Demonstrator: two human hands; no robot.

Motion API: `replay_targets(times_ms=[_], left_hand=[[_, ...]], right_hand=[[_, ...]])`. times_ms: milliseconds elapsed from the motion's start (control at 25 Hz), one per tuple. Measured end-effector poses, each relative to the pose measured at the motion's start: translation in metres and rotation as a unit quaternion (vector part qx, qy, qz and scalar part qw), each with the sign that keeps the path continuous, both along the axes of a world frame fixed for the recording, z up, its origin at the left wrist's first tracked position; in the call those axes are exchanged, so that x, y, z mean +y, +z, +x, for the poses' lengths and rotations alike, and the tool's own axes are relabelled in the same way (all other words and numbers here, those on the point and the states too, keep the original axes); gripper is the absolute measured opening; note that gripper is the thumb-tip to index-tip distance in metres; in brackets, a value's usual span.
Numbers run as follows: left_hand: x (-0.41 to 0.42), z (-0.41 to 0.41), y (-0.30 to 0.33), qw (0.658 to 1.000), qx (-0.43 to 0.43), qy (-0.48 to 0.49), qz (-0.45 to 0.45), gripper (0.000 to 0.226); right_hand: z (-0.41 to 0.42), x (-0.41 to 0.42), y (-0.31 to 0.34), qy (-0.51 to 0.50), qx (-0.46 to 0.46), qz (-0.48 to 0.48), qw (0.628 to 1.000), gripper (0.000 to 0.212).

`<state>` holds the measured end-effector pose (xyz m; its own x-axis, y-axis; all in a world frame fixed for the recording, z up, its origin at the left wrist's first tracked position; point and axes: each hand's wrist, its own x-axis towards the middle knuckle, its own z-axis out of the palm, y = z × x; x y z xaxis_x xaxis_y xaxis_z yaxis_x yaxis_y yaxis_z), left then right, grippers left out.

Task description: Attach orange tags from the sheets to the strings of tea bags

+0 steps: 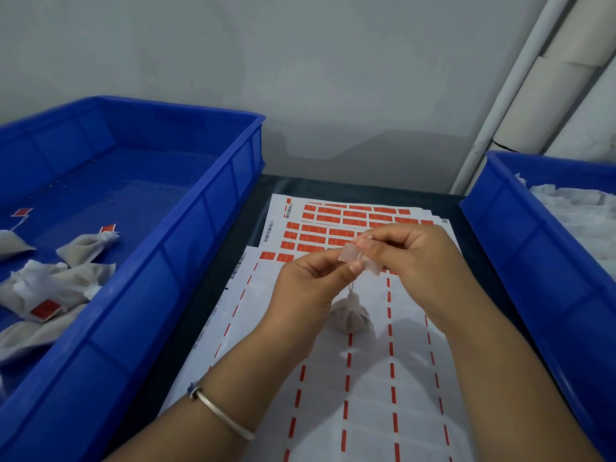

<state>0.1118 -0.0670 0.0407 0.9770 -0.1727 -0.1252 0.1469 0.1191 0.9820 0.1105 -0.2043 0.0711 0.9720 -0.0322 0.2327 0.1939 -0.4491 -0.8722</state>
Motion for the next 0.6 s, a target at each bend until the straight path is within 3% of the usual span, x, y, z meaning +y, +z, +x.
replay_targets(times_ms=[320,480,600], left_hand=[[0.0008,0.0043,0.0067,0.971,0.173,0.032,-0.161,0.011],[0.0037,0.0047,0.0015,0.975,0.145,-0.023,-0.165,0.035],[0.0068,0.0027,-0.0006,0.981,0.111,-0.077,-0.142,0.025]], right_hand=[[-0.0019,-0.0012,0.0024,0.008,0.011,0.087,0.996,0.020],[-0.0034,-0.0009,0.0040,0.030,0.028,0.102,0.994,0.020],[-0.0049,-0.0008,0.0056,0.043,0.029,0.098,0.994,0.024]])
